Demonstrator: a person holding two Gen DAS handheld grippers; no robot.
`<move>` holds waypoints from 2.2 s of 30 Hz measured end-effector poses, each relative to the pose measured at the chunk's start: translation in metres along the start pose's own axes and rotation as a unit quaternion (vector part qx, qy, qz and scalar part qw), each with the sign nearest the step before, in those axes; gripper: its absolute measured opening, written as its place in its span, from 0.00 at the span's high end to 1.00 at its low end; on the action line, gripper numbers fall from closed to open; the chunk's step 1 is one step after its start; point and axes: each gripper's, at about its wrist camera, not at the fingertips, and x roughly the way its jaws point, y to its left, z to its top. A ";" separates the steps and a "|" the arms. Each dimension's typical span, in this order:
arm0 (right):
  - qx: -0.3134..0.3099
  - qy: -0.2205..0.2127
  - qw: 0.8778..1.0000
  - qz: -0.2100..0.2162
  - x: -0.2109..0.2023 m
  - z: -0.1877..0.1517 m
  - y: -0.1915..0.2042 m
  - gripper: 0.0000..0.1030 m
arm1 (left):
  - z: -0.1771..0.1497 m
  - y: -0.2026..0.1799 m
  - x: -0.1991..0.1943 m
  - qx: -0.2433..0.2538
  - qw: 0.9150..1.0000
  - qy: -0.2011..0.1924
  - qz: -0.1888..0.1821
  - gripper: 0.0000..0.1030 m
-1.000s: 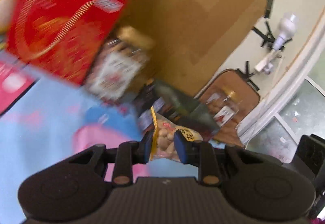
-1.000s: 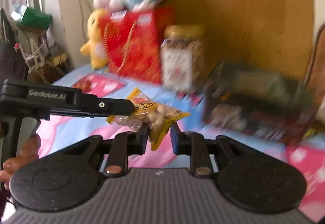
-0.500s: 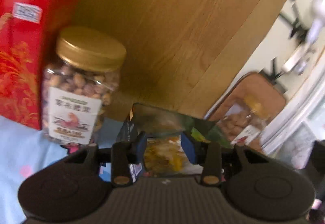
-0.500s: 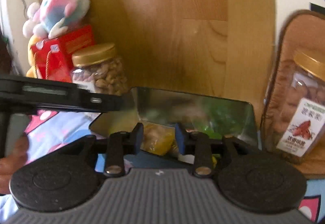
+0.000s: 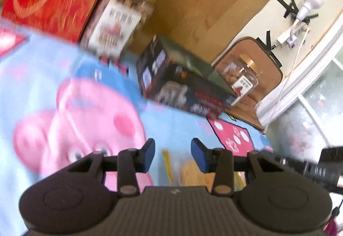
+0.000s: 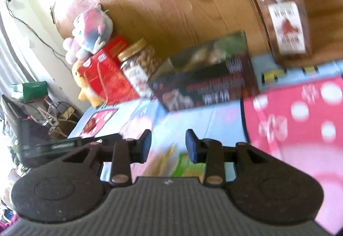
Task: Organize snacks
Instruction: 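Grasp the round pastry bag with the left gripper, then place the pastry bag into the black tin box with the left gripper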
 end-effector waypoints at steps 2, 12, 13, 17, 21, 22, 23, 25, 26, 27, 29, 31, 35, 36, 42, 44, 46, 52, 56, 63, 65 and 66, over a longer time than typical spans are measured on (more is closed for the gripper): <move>-0.001 0.009 1.000 0.005 -0.004 -0.012 0.006 0.63 | -0.011 0.005 -0.003 -0.017 1.000 0.007 -0.009 0.58; 0.014 0.052 0.998 0.014 0.026 -0.036 0.024 0.83 | -0.035 0.015 -0.001 -0.073 0.996 0.021 -0.041 0.46; 0.003 0.055 0.998 0.009 0.032 -0.035 0.029 0.85 | -0.034 0.018 -0.005 -0.078 0.996 0.014 -0.038 0.46; -0.052 0.063 0.997 -0.007 0.062 -0.030 0.048 0.86 | -0.031 0.037 -0.022 -0.109 0.994 -0.012 -0.025 0.45; -0.068 0.078 0.995 0.002 0.081 -0.030 0.055 0.81 | -0.026 0.047 -0.037 -0.119 0.992 -0.031 -0.009 0.45; -0.062 0.082 0.995 0.007 0.084 -0.030 0.053 0.76 | -0.025 0.049 -0.039 -0.118 0.992 -0.034 -0.007 0.45; -0.057 0.084 0.995 0.010 0.085 -0.030 0.051 0.71 | -0.024 0.049 -0.040 -0.117 0.993 -0.036 -0.004 0.45; -0.058 0.083 0.995 0.013 0.086 -0.029 0.050 0.60 | -0.023 0.049 -0.040 -0.112 0.993 -0.037 0.003 0.45; -0.064 0.085 0.994 0.008 0.087 -0.028 0.050 0.58 | -0.023 0.049 -0.038 -0.110 0.993 -0.033 0.006 0.45; -0.069 0.088 0.994 0.005 0.089 -0.029 0.051 0.54 | -0.024 0.048 -0.036 -0.107 0.994 -0.030 0.008 0.47; -0.075 0.107 0.991 0.012 0.096 -0.030 0.053 0.53 | -0.027 0.048 -0.031 -0.101 0.995 -0.023 0.004 0.61; -0.074 0.121 0.989 0.035 0.102 -0.032 0.055 0.63 | -0.029 0.044 -0.027 -0.089 0.996 -0.019 0.016 0.70; -0.112 0.082 0.990 0.017 0.090 -0.025 0.072 0.76 | -0.014 0.022 -0.027 -0.061 0.998 -0.011 0.017 0.70; -0.121 0.068 0.990 0.014 0.083 -0.020 0.074 0.76 | -0.006 0.012 -0.026 -0.044 0.999 -0.015 0.016 0.70; -0.138 -0.017 0.990 -0.011 0.046 0.036 0.062 0.76 | 0.059 -0.045 0.005 0.029 0.999 -0.033 -0.022 0.69; -0.136 -0.039 0.990 -0.027 0.044 0.057 0.052 0.76 | 0.085 -0.058 0.028 0.041 0.998 -0.033 -0.026 0.67; -0.124 -0.054 0.990 -0.041 0.050 0.079 0.037 0.76 | 0.101 -0.067 0.048 0.051 0.998 -0.034 -0.015 0.66; -0.123 -0.052 0.988 -0.076 0.092 0.099 0.006 0.74 | 0.124 -0.067 0.097 0.077 0.994 -0.034 0.076 0.53; -0.110 -0.037 0.989 -0.092 0.116 0.106 -0.012 0.71 | 0.123 -0.062 0.082 0.071 0.993 -0.057 0.072 0.53; -0.082 -0.050 0.992 -0.079 0.090 0.099 -0.025 0.71 | 0.085 -0.049 0.028 0.066 0.993 -0.077 0.053 0.50; -0.075 -0.041 0.993 -0.075 0.081 0.092 -0.026 0.71 | 0.065 -0.043 0.014 0.061 0.995 -0.074 0.041 0.50; -0.076 -0.039 0.993 -0.076 0.080 0.090 -0.025 0.71 | 0.052 -0.039 0.006 0.058 0.995 -0.072 0.035 0.50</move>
